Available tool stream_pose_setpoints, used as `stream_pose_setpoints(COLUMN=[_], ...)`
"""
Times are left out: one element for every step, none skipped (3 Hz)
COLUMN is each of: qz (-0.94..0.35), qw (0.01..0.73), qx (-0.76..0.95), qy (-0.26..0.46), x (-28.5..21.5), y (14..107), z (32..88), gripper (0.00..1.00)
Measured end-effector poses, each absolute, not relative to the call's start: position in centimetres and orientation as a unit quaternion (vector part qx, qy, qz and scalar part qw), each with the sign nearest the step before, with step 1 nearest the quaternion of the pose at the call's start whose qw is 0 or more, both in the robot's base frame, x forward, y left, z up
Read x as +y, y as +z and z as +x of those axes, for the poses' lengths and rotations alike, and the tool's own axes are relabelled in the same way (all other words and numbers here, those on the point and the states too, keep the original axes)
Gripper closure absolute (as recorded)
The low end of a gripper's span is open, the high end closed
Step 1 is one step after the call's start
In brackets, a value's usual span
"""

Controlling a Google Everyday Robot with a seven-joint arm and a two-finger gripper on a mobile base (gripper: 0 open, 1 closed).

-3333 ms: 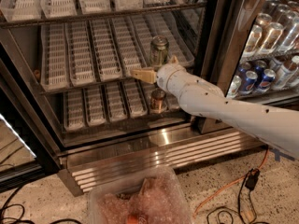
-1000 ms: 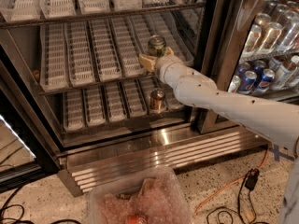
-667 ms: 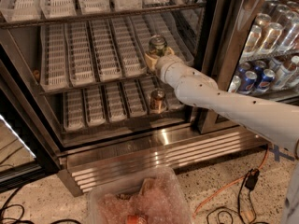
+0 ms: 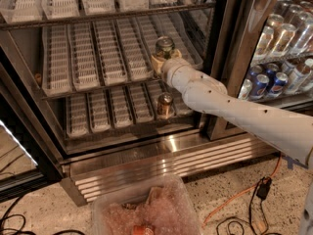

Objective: Pick green can from middle shelf of fridge

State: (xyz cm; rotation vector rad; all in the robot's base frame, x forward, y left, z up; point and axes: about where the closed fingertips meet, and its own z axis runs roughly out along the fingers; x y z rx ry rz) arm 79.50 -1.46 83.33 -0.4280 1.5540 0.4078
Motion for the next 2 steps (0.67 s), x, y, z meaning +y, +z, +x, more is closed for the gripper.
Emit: stream_pose_setpoints(qz=[-0.196,-0.196], qw=[0.684,0.685], qx=[0.676,0.676], qy=[0.19,0.19], x=[-0.9,-0.97], y=[84.75,84.76], z=[78.78,78.8], gripper=[1.0,1.0])
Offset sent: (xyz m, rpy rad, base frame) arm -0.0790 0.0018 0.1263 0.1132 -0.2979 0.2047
